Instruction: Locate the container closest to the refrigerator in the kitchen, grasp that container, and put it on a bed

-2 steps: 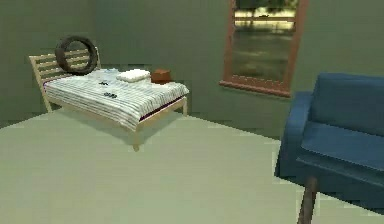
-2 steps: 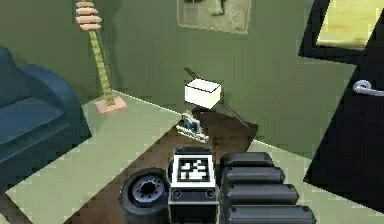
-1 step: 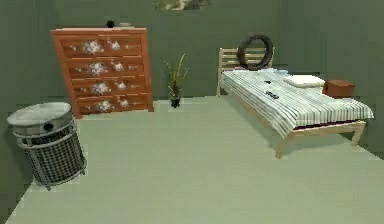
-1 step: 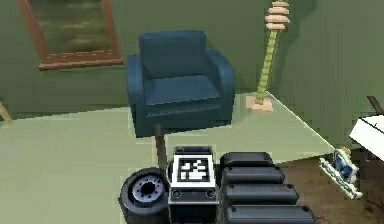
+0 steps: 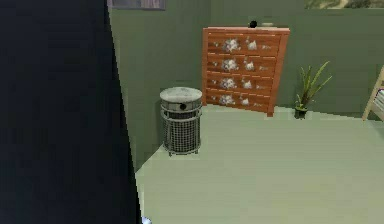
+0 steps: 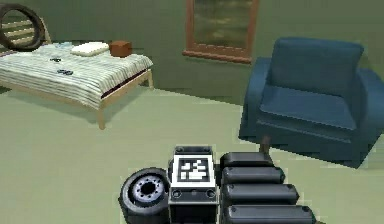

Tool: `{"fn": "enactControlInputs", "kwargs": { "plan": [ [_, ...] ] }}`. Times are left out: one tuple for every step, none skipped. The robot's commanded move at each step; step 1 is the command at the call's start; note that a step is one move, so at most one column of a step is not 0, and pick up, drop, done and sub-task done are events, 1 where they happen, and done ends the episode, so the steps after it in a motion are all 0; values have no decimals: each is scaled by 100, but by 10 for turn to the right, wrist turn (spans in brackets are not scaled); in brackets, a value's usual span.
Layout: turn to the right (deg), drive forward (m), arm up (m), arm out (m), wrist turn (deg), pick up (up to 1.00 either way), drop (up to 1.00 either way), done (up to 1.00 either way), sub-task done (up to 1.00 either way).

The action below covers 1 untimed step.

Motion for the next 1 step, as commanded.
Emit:
{"fn": "enactControlInputs", "kwargs": {
  "plan": [
    [-30, 0, 0, 0, 0, 0, 0, 0, 0]
  ]
}}
